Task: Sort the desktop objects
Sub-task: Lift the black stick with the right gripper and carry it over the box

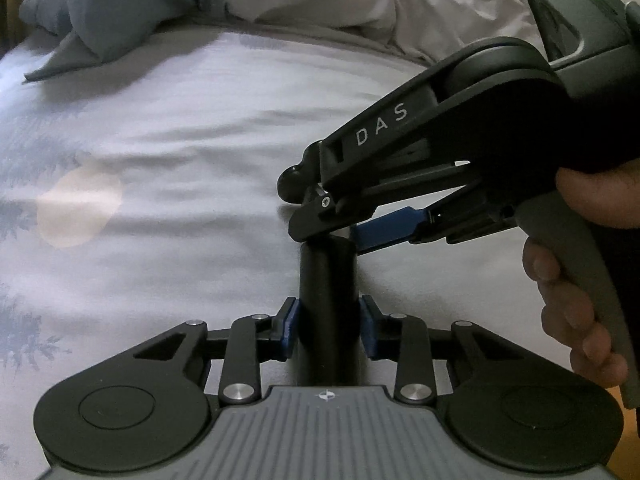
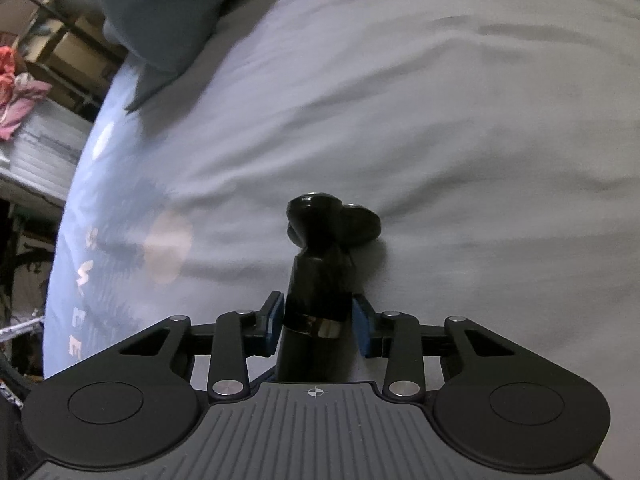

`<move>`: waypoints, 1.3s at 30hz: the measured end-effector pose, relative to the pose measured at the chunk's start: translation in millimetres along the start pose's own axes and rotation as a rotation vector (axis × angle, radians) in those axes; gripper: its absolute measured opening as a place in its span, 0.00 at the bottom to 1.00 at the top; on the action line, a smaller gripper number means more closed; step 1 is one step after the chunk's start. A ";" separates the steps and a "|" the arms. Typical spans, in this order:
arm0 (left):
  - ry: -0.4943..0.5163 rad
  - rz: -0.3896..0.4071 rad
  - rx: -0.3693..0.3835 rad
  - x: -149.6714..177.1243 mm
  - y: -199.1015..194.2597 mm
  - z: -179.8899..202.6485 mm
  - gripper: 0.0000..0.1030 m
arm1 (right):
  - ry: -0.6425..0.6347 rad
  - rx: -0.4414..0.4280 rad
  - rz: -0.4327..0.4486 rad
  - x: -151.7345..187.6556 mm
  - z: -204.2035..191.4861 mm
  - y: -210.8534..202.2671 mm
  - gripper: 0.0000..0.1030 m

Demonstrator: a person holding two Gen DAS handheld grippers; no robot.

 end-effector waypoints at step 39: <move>0.178 0.453 0.118 9.9 -326.0 157.7 0.32 | -0.257 -0.130 0.475 58.9 -105.0 -403.0 0.39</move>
Point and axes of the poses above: each gripper's, at about its wrist camera, not at the fingertips, and y roughly the way its jaws point, z to its right, x to its underside, the point moved 5 cm from there along y, roughly the way its jaws point, and after that the axes turned 4 degrees about -y, right-handed, at the moved point
